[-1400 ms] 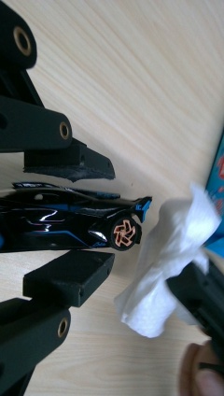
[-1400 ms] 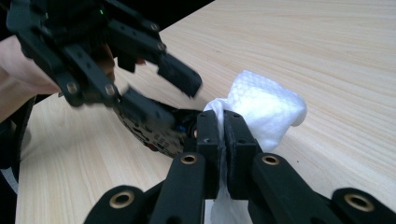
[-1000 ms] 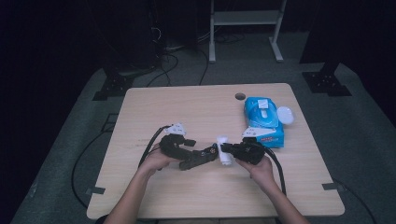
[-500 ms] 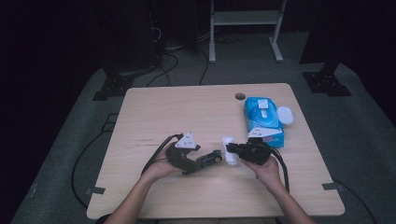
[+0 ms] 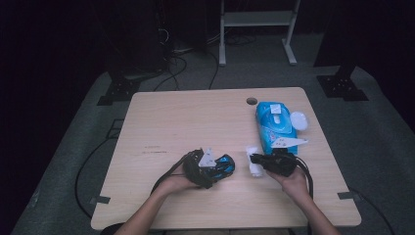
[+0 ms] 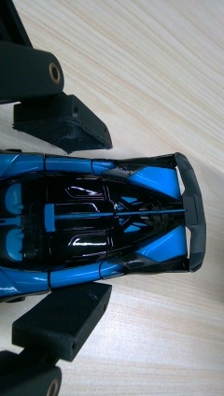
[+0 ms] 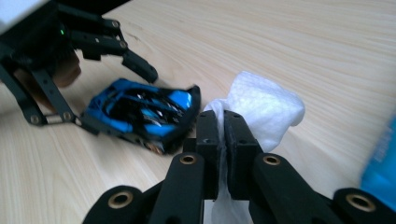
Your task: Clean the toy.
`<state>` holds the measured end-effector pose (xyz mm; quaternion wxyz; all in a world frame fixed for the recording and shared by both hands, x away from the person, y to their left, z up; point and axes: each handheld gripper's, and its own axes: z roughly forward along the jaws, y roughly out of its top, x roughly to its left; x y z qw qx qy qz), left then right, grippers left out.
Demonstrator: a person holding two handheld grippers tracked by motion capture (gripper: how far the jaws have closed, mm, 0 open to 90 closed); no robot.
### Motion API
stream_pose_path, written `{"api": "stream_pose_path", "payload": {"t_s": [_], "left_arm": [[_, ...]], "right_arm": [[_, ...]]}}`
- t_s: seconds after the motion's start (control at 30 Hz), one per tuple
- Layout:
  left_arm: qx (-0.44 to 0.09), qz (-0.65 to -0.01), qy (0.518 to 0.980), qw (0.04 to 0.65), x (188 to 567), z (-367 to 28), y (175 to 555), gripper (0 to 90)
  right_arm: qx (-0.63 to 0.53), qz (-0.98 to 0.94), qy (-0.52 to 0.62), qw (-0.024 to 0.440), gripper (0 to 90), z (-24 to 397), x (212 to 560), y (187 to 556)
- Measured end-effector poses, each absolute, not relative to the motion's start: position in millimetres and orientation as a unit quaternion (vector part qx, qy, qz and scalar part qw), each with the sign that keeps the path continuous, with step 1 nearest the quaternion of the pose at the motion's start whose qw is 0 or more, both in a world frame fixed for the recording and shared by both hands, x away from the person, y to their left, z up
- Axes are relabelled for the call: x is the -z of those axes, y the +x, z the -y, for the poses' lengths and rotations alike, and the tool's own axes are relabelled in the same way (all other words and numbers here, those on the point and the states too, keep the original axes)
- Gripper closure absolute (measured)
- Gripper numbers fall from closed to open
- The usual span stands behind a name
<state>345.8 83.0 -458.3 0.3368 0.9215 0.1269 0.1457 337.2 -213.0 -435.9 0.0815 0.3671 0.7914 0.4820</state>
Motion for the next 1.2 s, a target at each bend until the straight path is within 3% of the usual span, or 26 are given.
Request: {"api": "stream_pose_path", "payload": {"t_s": [0.3, 0.5, 0.63, 1.2], "left_arm": [[-0.131, -0.132, 0.913, 0.362, 451.6, -89.5, 345.1, 20.6], [-0.128, -0.142, 0.907, 0.374, 449.2, -93.6, 347.7, 19.3], [-0.132, -0.152, 0.902, 0.382, 446.8, -98.1, 349.8, 18.5], [-0.133, -0.176, 0.895, 0.387, 440.5, -120.5, 352.2, 16.4]], "right_arm": [[-0.45, -0.808, 0.369, 0.091, 83.2, 244.7, 447.3, 322.6], [-0.436, -0.815, 0.372, 0.084, 60.8, 263.9, 459.4, 316.7], [-0.454, -0.804, 0.377, 0.076, 56.2, 281.1, 462.2, 308.6], [-0.469, -0.796, 0.373, 0.083, 49.7, 293.5, 459.7, 302.0]]}}
